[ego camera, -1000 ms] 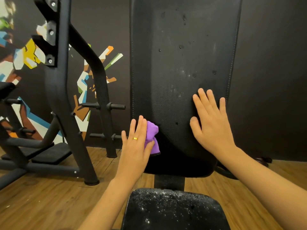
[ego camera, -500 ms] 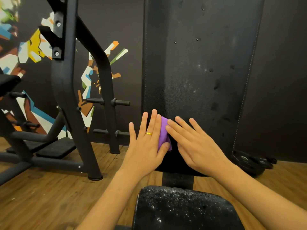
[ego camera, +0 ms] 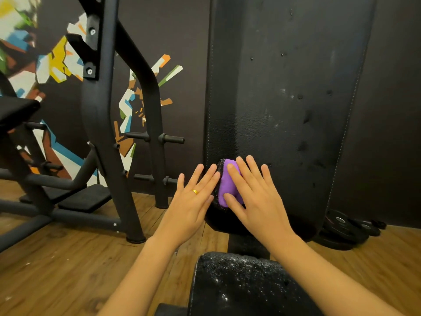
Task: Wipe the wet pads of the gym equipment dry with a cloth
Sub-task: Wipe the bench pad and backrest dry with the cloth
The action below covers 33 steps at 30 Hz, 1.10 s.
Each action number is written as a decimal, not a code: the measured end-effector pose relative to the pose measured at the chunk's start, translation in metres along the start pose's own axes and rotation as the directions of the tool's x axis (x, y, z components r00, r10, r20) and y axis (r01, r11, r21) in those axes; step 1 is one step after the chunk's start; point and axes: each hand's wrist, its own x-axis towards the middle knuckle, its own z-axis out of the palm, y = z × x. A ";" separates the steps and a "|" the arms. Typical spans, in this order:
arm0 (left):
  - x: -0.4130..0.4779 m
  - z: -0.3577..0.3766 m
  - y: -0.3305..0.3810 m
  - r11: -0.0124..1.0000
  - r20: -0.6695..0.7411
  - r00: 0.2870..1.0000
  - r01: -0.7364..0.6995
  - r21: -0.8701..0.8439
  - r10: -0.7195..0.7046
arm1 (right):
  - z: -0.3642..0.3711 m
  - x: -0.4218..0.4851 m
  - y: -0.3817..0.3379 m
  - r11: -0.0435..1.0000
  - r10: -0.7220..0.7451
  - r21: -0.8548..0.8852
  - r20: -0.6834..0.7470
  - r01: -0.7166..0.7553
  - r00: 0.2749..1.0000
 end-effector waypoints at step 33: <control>0.001 0.027 0.035 0.993 -0.168 0.982 0.099 0.065 -0.087 | 0.001 -0.088 0.043 0.956 -0.218 -0.181 0.096 0.233 0.971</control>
